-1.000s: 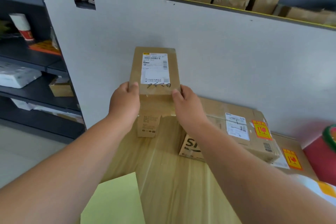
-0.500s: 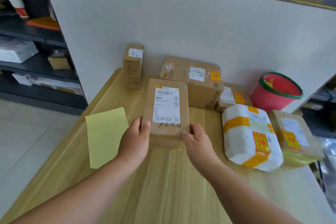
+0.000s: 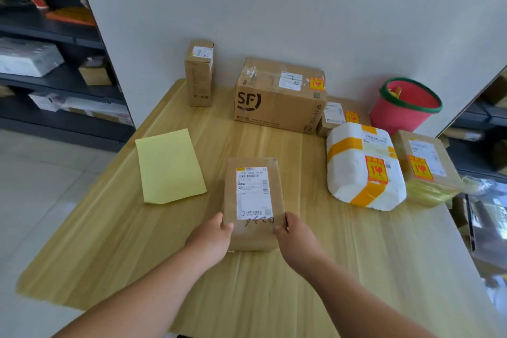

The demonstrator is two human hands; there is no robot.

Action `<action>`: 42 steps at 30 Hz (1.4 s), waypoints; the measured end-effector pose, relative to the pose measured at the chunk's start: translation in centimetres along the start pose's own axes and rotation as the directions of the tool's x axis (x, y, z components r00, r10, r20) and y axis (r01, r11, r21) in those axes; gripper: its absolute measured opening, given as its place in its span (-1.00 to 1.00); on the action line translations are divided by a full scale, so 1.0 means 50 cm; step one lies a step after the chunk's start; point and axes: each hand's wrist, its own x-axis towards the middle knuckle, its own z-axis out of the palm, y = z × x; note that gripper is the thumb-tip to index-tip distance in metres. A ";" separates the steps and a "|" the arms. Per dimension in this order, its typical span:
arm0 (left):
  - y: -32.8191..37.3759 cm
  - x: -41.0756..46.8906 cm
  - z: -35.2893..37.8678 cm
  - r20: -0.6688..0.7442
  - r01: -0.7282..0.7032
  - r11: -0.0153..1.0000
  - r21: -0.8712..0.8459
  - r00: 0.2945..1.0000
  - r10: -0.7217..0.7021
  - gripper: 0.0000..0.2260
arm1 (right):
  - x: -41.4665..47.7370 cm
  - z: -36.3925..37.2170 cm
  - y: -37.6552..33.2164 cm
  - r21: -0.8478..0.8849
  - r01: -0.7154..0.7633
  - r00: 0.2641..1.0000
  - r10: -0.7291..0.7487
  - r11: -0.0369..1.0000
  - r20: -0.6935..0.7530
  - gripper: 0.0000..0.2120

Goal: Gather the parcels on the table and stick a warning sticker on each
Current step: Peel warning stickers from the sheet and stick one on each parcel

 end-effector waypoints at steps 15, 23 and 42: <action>-0.178 0.115 -0.244 -0.129 -0.099 0.797 0.596 0.968 0.217 -0.53 | 0.019 0.152 -0.256 -0.305 0.364 0.907 -0.410 0.880 -0.098 -0.52; -0.275 0.259 -0.260 0.100 -0.288 0.681 0.674 0.948 0.302 -0.67 | 0.109 0.300 -0.301 -0.367 0.317 0.943 -0.332 0.874 0.023 -0.52; -0.109 0.262 -0.577 -0.047 -0.178 0.770 -0.612 0.981 0.189 -0.80 | 0.142 0.150 -0.466 0.355 0.126 0.984 -0.073 0.926 -0.161 -0.80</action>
